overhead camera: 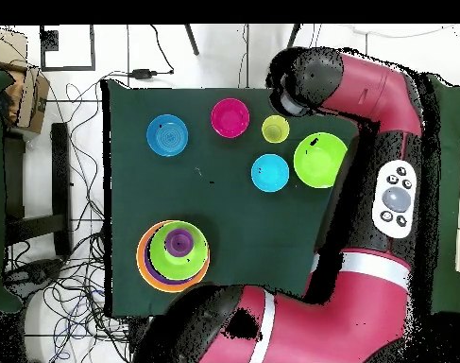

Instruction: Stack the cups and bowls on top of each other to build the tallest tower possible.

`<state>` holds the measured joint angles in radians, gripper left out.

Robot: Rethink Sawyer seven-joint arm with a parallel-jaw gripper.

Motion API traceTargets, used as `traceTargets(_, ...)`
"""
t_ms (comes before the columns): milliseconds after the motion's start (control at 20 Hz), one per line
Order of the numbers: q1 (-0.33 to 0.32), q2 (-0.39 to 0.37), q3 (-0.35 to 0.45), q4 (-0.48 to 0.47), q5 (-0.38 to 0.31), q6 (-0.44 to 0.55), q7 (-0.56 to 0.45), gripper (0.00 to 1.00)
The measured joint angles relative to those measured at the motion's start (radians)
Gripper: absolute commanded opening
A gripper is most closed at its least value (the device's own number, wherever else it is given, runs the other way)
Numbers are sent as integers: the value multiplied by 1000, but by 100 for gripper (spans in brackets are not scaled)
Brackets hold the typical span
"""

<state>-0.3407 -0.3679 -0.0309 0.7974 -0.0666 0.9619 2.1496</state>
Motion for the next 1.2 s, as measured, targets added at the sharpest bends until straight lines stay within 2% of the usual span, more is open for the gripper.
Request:
traceTargets(200, -2, 12, 4, -16, -2, 0, -1, 100)
traceTargets(900, -21, 134, 45, -194, -10, 4, -5, 100)
traceTargets(1200, -21, 156, 50, -222, -10, 7, -21, 100)
